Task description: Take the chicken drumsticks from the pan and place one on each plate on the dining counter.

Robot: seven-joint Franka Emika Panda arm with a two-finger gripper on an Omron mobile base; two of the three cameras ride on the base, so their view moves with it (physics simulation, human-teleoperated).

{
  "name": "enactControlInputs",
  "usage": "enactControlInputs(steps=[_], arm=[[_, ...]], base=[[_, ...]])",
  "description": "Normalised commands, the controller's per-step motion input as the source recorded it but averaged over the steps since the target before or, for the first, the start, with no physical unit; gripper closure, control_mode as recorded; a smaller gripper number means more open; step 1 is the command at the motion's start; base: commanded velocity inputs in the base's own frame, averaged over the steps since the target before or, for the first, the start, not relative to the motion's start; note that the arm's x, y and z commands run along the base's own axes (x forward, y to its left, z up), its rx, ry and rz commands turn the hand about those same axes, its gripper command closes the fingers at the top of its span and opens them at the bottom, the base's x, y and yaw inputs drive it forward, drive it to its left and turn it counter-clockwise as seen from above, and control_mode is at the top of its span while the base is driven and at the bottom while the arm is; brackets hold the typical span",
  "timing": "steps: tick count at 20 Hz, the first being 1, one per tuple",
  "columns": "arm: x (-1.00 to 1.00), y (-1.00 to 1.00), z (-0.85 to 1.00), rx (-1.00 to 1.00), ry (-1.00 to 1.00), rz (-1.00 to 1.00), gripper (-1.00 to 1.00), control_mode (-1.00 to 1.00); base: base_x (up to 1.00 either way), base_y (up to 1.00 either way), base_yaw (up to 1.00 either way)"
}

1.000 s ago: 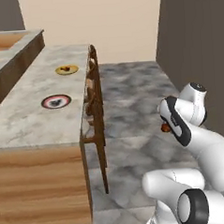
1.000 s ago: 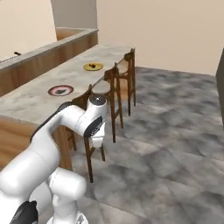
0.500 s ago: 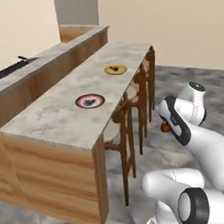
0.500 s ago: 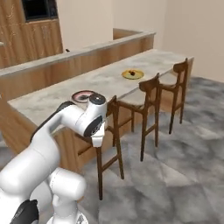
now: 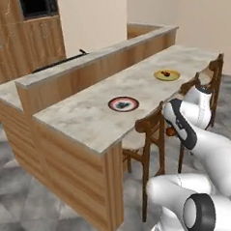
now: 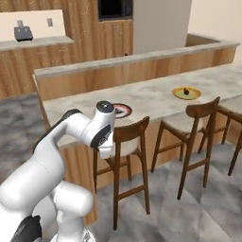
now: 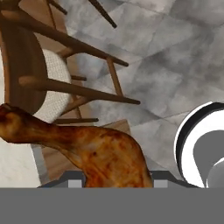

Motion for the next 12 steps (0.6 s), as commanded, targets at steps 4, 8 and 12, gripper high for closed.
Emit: enactControlInputs(steps=[4,8,12], arm=[[0.00,0.00,0.00,0.00,0.00,0.00,1.00,1.00],[0.00,0.00,0.00,0.00,0.00,0.00,1.00,1.00],[0.00,0.00,0.00,0.00,0.00,0.00,1.00,1.00]], base=[[0.19,-0.68,0.57],[0.08,-0.68,0.56],[0.16,-0.66,0.54]])
